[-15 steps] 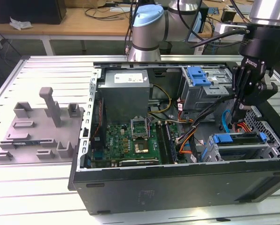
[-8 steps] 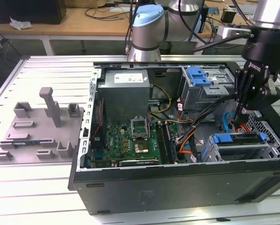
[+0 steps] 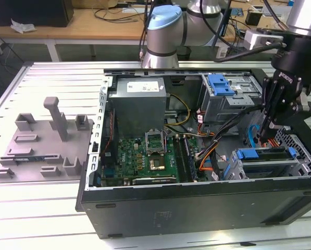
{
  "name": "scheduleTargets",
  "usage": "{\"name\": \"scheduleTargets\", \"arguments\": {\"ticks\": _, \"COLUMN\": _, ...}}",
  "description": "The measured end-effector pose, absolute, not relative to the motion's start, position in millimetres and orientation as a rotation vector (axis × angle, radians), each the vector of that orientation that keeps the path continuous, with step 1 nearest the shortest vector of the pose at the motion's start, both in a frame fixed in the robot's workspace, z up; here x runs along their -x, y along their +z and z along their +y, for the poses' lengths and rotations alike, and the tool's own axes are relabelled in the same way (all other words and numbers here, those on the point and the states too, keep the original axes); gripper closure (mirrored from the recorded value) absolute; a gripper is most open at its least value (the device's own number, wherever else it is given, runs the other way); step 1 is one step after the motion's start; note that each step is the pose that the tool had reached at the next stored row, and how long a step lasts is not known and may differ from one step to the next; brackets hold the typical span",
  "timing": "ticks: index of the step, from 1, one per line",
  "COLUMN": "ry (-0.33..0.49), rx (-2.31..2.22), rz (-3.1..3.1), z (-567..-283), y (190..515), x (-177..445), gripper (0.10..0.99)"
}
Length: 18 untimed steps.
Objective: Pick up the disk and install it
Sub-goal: 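Insert the second disk wire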
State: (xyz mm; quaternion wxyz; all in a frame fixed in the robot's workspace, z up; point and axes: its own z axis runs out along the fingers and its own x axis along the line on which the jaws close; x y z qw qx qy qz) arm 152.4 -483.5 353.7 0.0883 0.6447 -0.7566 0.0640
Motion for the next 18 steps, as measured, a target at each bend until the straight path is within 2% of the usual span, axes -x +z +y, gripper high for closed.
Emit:
{"name": "scheduleTargets", "arguments": {"ticks": 9, "ry": 0.104, "rx": -1.967, "rz": -2.298, "z": -501, "y": 354, "x": -153, "gripper": 0.925}}
{"name": "scheduleTargets", "arguments": {"ticks": 18, "ry": 0.068, "rx": -2.0, "rz": -2.319, "z": -509, "y": 354, "x": -154, "gripper": 0.925}}
